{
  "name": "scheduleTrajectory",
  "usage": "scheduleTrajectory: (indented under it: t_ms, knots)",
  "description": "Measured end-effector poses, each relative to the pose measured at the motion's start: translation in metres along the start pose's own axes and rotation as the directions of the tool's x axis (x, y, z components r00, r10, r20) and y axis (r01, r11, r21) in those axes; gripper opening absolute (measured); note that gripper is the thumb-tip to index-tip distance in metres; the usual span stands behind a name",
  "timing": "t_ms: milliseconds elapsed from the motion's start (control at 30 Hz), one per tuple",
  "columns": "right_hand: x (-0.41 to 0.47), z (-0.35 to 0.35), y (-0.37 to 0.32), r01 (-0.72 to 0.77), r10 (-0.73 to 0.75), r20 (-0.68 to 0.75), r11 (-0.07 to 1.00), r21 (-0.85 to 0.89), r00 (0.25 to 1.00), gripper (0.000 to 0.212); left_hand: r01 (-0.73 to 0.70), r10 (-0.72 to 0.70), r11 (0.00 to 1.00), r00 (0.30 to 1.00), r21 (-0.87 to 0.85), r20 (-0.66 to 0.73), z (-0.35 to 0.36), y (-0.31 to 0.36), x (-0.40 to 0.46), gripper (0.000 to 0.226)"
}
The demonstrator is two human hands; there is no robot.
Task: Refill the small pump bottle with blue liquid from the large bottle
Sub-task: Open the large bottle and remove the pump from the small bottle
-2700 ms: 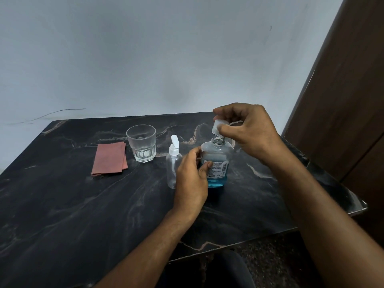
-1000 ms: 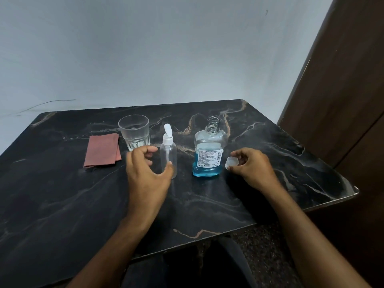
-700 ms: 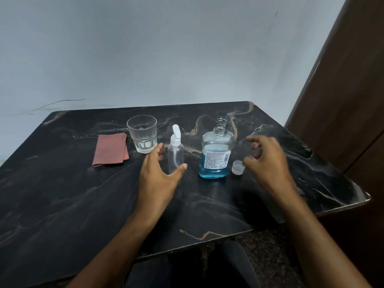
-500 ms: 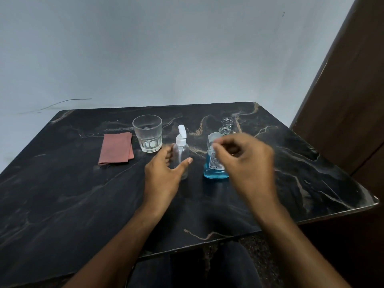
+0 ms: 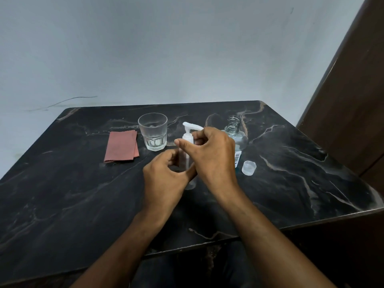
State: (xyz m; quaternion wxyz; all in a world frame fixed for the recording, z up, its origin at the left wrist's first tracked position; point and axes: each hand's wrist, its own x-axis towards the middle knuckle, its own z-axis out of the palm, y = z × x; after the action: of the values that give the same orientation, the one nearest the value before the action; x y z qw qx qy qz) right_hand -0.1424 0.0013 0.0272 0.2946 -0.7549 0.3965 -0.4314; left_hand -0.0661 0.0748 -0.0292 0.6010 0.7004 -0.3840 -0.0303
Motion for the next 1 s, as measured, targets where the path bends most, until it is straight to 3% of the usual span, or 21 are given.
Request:
scheduleTrajectory:
  t_ms: [167,267,433,600,700,833,1000]
  knots:
    - [0.004,-0.009,0.001,0.023,-0.037,0.166,0.996,0.087,0.985,0.021,-0.038,0.038,0.999,0.999,0.02,0.025,-0.001,-0.002,0.003,0.036]
    - [-0.001,-0.009,0.0,-0.013,-0.009,0.108,0.98,0.197,0.994,0.036,-0.034,0.033,0.999,0.999,0.025,0.018,-0.001,-0.001,0.004,0.039]
    - [-0.003,-0.008,-0.001,0.002,-0.016,0.065,0.977,0.213,0.998,0.015,-0.068,0.068,0.997,0.997,0.026,0.02,-0.003,-0.001,0.005,0.036]
    - [-0.002,-0.008,-0.001,0.034,-0.055,0.12,0.984,0.173,0.991,0.035,-0.089,0.087,0.994,0.996,0.058,0.036,-0.004,-0.005,0.008,0.037]
    - [0.001,-0.005,0.002,0.039,-0.056,0.092,0.982,0.183,0.994,0.03,-0.105,0.103,0.992,0.994,0.071,0.031,-0.004,-0.005,0.007,0.04]
    - [0.004,-0.006,0.0,0.051,-0.068,0.072,0.973,0.225,0.995,0.022,-0.104,0.098,0.99,0.993,0.091,0.065,-0.006,-0.01,0.008,0.025]
    - [0.015,-0.019,-0.017,0.154,-0.145,-0.053,0.923,0.353,0.988,0.019,-0.099,0.094,0.992,0.993,0.078,0.072,-0.011,-0.019,0.01,0.021]
